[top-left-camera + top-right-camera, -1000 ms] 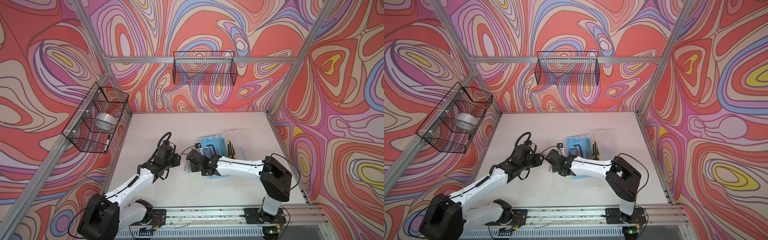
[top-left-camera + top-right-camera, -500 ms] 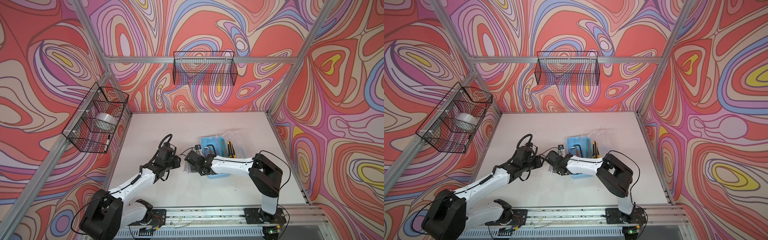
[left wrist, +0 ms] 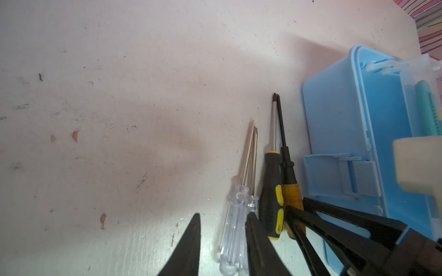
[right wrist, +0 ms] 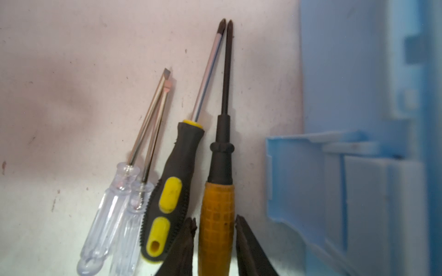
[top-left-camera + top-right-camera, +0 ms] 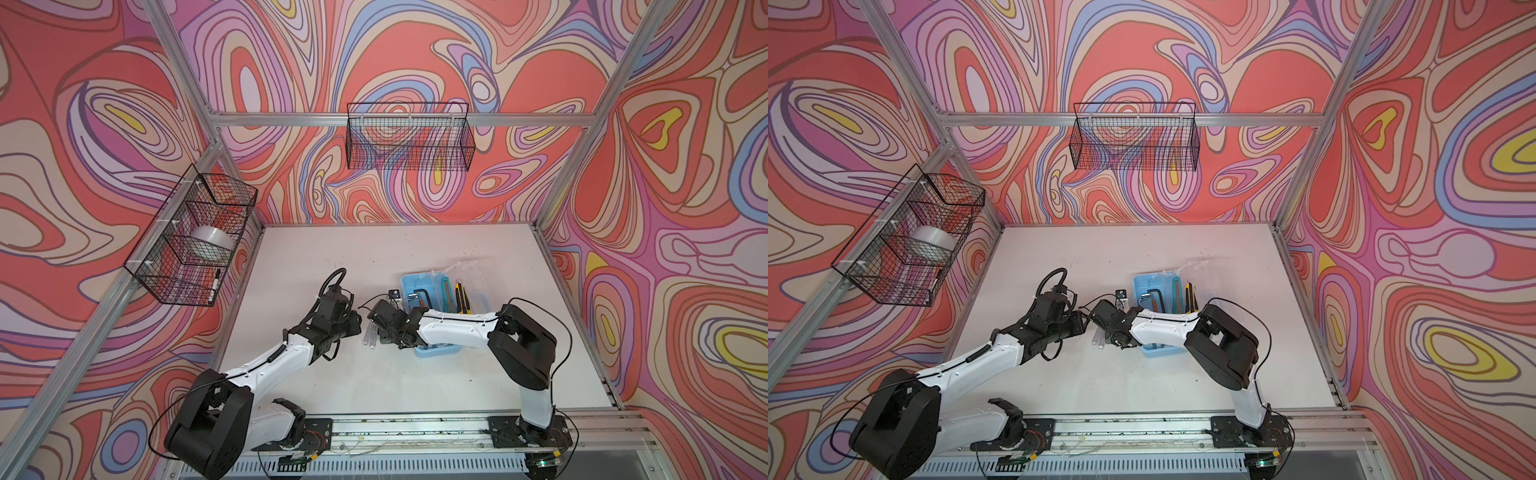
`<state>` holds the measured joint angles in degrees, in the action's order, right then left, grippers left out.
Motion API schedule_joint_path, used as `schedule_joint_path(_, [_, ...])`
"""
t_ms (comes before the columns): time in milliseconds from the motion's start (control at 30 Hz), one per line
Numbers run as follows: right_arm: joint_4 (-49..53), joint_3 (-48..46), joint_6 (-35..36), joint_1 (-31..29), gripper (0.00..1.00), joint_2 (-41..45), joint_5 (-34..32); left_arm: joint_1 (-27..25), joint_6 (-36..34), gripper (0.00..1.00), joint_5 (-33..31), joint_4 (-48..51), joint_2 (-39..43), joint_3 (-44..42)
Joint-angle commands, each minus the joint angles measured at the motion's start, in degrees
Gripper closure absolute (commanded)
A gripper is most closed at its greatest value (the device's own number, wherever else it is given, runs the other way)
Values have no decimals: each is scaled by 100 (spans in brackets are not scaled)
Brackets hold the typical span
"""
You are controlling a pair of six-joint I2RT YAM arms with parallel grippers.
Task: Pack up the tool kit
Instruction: 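Lower the right gripper onto the yellow-handled screwdriver and close it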
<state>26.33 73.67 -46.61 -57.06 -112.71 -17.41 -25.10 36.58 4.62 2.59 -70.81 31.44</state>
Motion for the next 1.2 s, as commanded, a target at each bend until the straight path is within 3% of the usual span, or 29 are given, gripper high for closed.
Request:
schedule_joint_path(0, [8, 106, 7, 67, 69, -176, 52, 35, -81, 68, 70, -181, -73, -6])
schedule_joint_path(767, [555, 664, 125, 90, 72, -738, 259, 33, -38, 68, 134, -312, -171, -85])
schedule_joint_path(833, [542, 680, 109, 92, 79, -745, 282, 35, -60, 68, 116, -312, -158, -102])
schedule_joint_path(1100, [621, 712, 110, 91, 82, -583, 269, 33, -70, 68, 153, -360, -170, -103])
schedule_joint_path(1167, [606, 661, 134, 90, 88, -458, 247, 32, -58, 68, 151, -356, -170, -103])
